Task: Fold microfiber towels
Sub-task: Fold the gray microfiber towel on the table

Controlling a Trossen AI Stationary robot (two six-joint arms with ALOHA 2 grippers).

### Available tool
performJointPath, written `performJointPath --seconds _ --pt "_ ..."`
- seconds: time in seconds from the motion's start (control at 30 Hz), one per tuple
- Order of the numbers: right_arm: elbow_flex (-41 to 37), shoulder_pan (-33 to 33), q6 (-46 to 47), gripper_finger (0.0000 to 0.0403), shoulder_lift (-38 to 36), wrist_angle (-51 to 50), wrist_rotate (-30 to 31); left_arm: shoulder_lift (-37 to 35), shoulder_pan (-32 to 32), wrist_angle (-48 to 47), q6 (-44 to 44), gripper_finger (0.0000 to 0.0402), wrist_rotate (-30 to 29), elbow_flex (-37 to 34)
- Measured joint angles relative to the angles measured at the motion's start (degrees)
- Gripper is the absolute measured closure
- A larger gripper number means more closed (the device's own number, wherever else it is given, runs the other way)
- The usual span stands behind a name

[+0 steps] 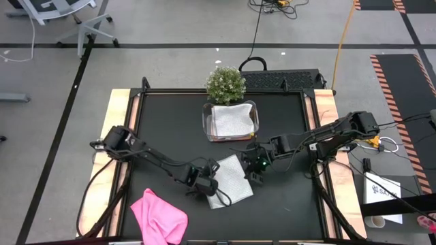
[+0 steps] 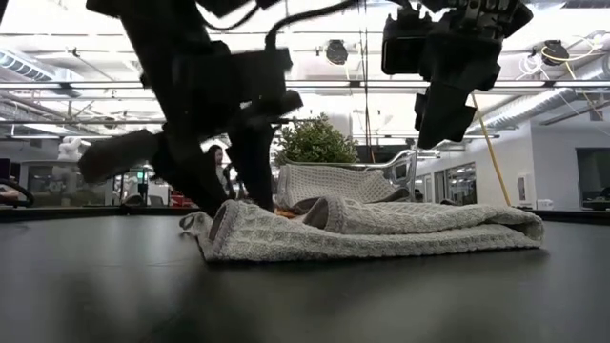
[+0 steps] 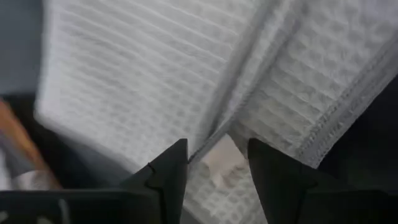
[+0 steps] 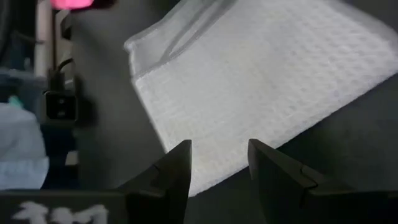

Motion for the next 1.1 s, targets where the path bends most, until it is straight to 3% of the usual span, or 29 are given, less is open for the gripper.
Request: performJointPath --seconds 0.2,0.4,0.53,0.67,0.77,0.9,1.1 --pt "0.00 0.00 0.68 0.0255 0.02 -0.04 2.10 0.96 1.10 0.94 1.30 0.0229 -0.26 0.04" --pt "0.00 -0.02 0.38 0.0255 0.02 0.00 2.24 0.27 1.36 4.33 1.31 0.0229 -5.00 0.70" --pt "0.00 -0.02 0.54 0.0255 0.02 -0.45 2.35 0.27 1.80 5.06 1.50 0.0229 -2.86 0.68" --pt "-2.91 0.55 2.60 0.0260 0.02 1.10 7.80 0.27 1.86 4.36 -0.41 0.0229 -2.18 0.68" --pt "-7.26 0.87 5.98 0.0279 0.20 6.05 10.22 0.27 1.86 4.29 -2.12 0.0229 -1.77 0.66" --pt "-12.03 0.87 9.01 0.0320 0.97 16.28 8.73 0.27 1.79 4.76 -3.51 0.0229 0.26 0.63" --pt "-13.38 0.76 9.86 0.0367 1.37 16.76 5.86 1.07 2.96 10.69 -0.79 0.0229 0.47 0.63"
